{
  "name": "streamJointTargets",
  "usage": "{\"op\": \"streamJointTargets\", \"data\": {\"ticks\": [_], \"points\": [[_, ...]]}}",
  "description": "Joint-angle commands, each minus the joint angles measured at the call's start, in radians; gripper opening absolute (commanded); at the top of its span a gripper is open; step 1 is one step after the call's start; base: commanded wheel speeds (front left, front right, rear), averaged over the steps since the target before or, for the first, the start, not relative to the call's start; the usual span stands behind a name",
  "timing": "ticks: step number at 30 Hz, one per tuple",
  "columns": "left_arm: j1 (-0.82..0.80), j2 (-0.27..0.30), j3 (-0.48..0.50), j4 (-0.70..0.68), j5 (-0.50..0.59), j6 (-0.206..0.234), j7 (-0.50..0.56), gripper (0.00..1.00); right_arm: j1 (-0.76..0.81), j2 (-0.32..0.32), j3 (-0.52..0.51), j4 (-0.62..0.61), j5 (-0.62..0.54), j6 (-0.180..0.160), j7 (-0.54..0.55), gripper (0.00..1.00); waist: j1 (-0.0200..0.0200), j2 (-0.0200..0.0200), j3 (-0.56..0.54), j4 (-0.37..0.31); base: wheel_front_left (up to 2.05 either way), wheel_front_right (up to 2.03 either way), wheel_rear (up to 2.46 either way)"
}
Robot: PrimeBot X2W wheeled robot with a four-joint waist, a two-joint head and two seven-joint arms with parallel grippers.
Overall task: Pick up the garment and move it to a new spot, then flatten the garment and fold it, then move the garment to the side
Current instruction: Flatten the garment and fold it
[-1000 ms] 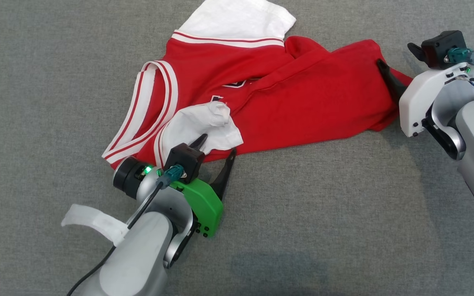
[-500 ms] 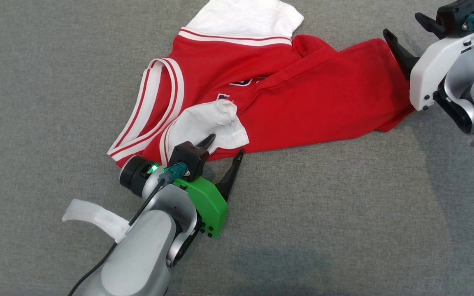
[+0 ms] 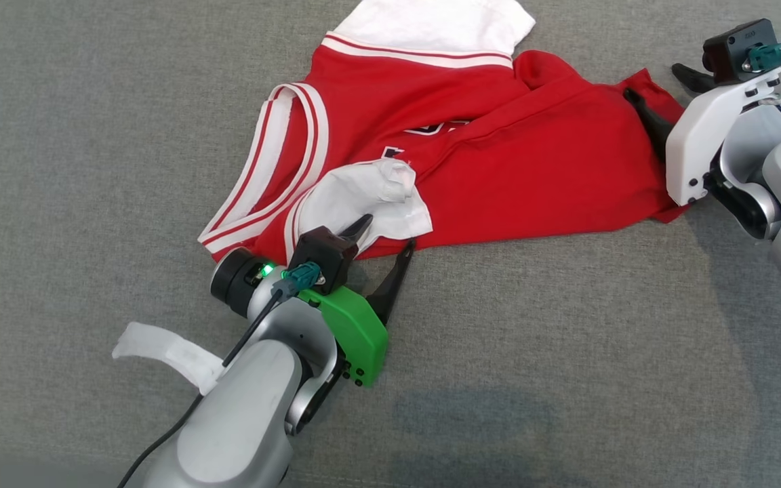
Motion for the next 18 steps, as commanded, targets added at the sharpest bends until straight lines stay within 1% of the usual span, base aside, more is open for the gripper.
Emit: {"op": "streamJointTargets", "data": {"ticks": [1,2,3,4,5,6,7,8,9,11,12,18], "points": [[-0.013,-0.001,-0.002,0.009,-0.011,0.002,-0.002,0.79,0.013,0.002,0.035,0.011,0.013,0.001,0.018,1.00,0.0000,0.0000,0.000,0.007,0.00,0.00,0.00],[-0.013,-0.002,-0.003,0.010,-0.012,0.001,-0.001,0.62,0.011,0.000,0.047,0.009,0.023,0.001,0.022,1.00,0.0000,0.0000,-0.001,0.009,0.00,0.00,0.00],[-0.015,-0.003,-0.004,0.010,-0.012,0.001,0.001,0.51,0.009,-0.003,0.059,0.007,0.032,0.001,0.027,1.00,0.0000,0.0000,-0.001,0.010,0.00,0.00,0.00],[-0.017,-0.004,-0.005,0.010,-0.015,0.001,0.002,0.45,0.005,-0.007,0.072,0.004,0.039,0.002,0.033,0.69,0.0000,0.0000,-0.001,0.011,0.00,0.00,0.00],[-0.017,-0.004,-0.005,0.010,-0.015,0.001,0.002,0.45,0.005,-0.007,0.072,0.004,0.039,0.002,0.033,0.69,0.0000,0.0000,-0.001,0.011,0.00,0.00,0.00],[-0.018,-0.005,-0.006,0.011,-0.020,0.000,0.003,0.40,0.000,-0.013,0.085,0.000,0.050,0.002,0.038,0.13,0.0000,0.0000,-0.001,0.012,0.00,0.00,0.00],[-0.019,-0.006,-0.007,0.011,-0.022,-0.001,0.005,0.34,-0.005,-0.018,0.097,-0.008,0.067,0.002,0.041,0.00,0.0000,0.0000,-0.002,0.013,0.00,0.00,0.00],[-0.021,-0.007,-0.008,0.011,-0.024,-0.002,0.006,0.28,-0.010,-0.025,0.107,-0.018,0.083,0.002,0.042,0.00,0.0000,0.0000,-0.003,0.013,0.00,0.00,0.00],[-0.021,-0.007,-0.008,0.010,-0.030,-0.003,0.008,0.19,-0.016,-0.037,0.115,-0.027,0.097,0.001,0.043,0.00,0.0000,0.0000,-0.004,0.013,0.00,0.00,0.00],[-0.020,-0.005,-0.005,0.008,-0.035,-0.004,0.011,0.05,-0.032,-0.060,0.127,-0.047,0.120,0.001,0.034,0.00,0.0000,0.0000,-0.007,0.010,0.00,0.00,0.00],[-0.019,-0.002,-0.004,0.008,-0.039,-0.004,0.011,0.00,-0.038,-0.066,0.131,-0.058,0.132,0.000,0.025,0.00,0.0000,0.0000,-0.009,0.007,0.00,0.00,0.00],[-0.005,0.017,0.008,0.005,-0.056,0.002,0.006,0.00,-0.069,-0.103,0.120,-0.125,0.187,0.000,-0.046,0.00,0.0000,0.0000,-0.032,-0.012,0.00,0.00,0.00]]}}
